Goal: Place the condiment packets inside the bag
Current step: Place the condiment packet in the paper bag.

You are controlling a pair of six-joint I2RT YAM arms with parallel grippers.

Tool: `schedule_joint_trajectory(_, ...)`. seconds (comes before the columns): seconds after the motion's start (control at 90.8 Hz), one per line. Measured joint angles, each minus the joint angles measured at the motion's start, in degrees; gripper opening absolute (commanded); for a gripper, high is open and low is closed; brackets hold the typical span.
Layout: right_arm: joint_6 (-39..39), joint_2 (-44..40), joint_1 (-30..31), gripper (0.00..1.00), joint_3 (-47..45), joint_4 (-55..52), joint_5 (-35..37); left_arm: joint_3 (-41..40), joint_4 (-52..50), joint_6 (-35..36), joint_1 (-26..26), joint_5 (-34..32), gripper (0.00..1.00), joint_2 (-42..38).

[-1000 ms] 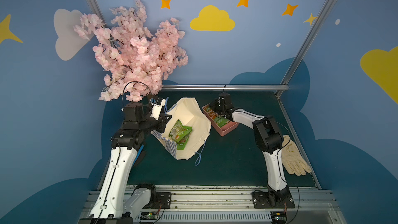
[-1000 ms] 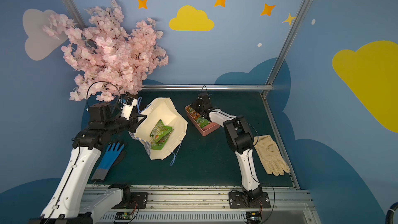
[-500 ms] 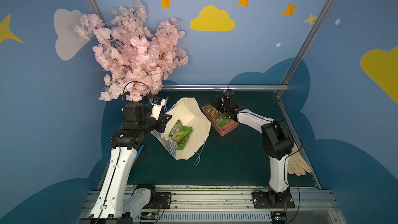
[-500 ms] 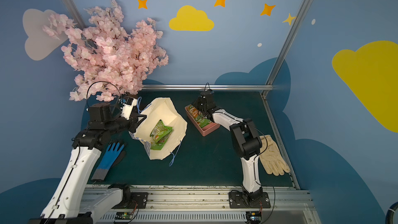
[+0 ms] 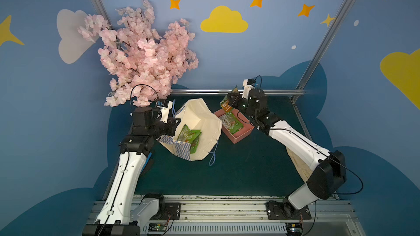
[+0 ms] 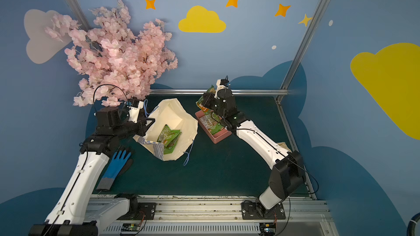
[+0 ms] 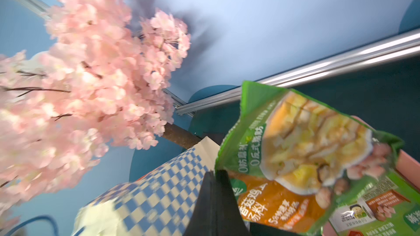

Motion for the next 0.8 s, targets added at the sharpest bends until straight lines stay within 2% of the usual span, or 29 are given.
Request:
schedule_joint_trajectory(0.154,-4.9,-4.5,3.6,0.0,2.3,-4.0,1.6,0.0,1.3,-2.3,-2.4,-1.4,0.03,1.1)
schedule_joint_trajectory(0.341,-9.5,-6.1,9.4,0.0,5.9,-6.9,2.5,0.0,2.4,-3.9,-5.2,-2.5,0.03,1.2)
schedule_joint_trajectory(0.804,-17.8,-5.7,23.7,0.0,5.2,-6.9,6.3,0.0,3.8,-5.2,-6.0,-3.4,0.03,2.0)
